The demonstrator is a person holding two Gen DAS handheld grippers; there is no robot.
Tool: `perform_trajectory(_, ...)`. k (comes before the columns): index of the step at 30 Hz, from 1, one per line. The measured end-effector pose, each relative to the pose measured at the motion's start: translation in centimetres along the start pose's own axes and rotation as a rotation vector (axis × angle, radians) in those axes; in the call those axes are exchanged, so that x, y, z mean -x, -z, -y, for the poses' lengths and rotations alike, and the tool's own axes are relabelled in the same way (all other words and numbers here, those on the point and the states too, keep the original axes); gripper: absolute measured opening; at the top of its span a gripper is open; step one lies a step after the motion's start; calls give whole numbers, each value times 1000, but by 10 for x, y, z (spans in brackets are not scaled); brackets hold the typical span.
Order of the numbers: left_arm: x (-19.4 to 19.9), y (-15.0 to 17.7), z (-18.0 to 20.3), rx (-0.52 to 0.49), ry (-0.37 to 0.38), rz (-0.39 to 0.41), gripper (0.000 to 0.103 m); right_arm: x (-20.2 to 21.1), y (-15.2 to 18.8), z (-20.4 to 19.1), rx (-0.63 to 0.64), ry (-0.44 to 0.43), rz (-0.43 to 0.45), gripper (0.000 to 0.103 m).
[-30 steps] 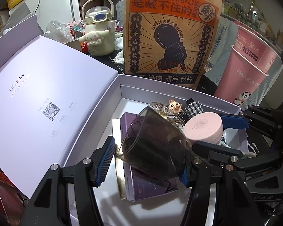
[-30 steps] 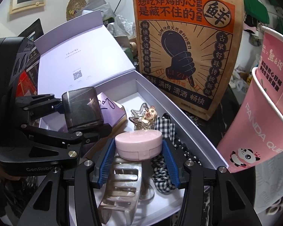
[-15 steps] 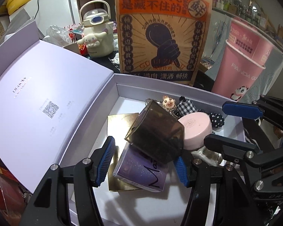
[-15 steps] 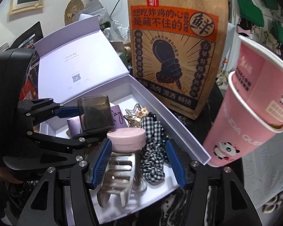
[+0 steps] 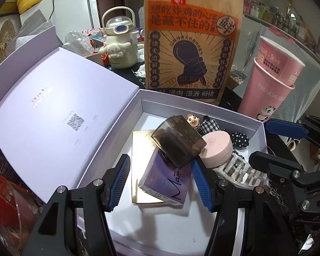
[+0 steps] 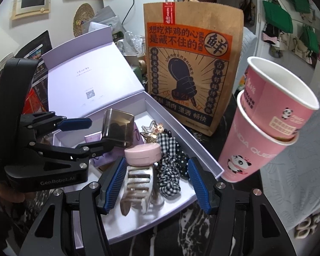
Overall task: Organize rigid objects
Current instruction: 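Lower the dark case into the box with the left tool while the right tool lowers the compact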
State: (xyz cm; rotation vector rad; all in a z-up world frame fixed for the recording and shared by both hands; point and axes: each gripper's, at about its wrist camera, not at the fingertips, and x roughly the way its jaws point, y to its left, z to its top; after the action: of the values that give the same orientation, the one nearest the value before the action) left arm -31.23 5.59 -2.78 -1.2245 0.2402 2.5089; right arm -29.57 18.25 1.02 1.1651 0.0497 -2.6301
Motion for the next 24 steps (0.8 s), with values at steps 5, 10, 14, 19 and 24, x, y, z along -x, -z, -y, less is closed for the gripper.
perform_trajectory(5, 12, -4, -7, 12, -10, 29, 59, 13, 2, -2, -3, 2, 14, 60)
perform_trajectory(10, 28, -6, -9, 18, -31, 49, 62, 30, 0, -4, -2, 7, 39, 60)
perform_trajectory(14, 46, -6, -9, 23, -35, 82, 62, 48, -1, -9, 7, 18, 75, 63)
perform_trajectory(19, 70, -1, -6, 30, -53, 112, 78, 70, -1, -15, 24, 28, 114, 63)
perform_trajectory(24, 93, 1, -6, 38, -64, 155, 81, 92, 0, -23, 36, 32, 153, 66)
